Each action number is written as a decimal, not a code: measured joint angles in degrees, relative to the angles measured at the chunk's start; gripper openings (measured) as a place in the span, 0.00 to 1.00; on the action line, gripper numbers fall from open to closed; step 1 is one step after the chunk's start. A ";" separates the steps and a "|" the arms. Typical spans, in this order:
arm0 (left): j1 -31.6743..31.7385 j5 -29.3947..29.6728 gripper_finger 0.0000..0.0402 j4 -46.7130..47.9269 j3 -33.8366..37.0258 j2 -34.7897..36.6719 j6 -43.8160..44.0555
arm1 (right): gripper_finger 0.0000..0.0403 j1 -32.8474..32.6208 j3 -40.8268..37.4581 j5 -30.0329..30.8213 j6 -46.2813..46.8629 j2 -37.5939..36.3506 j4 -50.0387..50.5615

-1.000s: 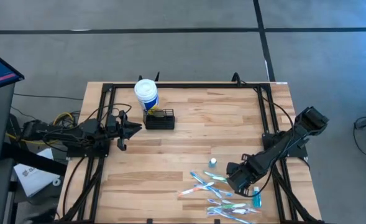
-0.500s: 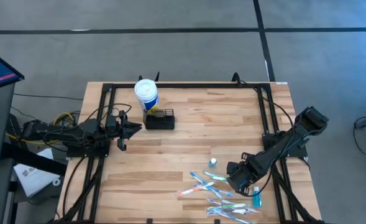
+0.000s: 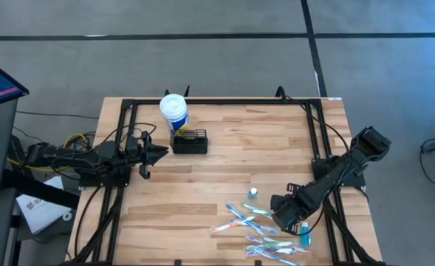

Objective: Pick & Place toothbrushing station
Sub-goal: Put the green toothbrush into the wire organizer

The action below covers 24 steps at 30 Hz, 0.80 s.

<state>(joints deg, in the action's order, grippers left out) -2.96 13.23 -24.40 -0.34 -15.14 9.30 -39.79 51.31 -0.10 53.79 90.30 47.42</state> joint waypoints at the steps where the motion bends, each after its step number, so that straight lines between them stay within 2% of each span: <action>1: 0.00 0.00 0.14 -0.03 -0.01 0.01 0.00 | 0.35 0.03 0.00 0.13 -0.13 0.00 -0.02; 8: 0.00 0.00 0.14 -0.05 0.00 0.00 0.02 | 0.34 -0.25 -0.24 0.16 -0.67 0.00 -0.14; 14: 0.00 0.00 0.14 -0.07 0.00 0.01 0.02 | 0.33 -0.48 -3.63 -0.39 -0.46 0.00 -6.28; 24: 0.00 0.00 0.14 -0.09 0.00 0.00 0.02 | 0.30 -1.15 -3.82 -1.39 0.09 0.02 -6.67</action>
<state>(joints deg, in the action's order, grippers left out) -2.96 13.23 -24.49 -0.34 -15.13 9.32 -40.94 47.48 -1.50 53.89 90.32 40.74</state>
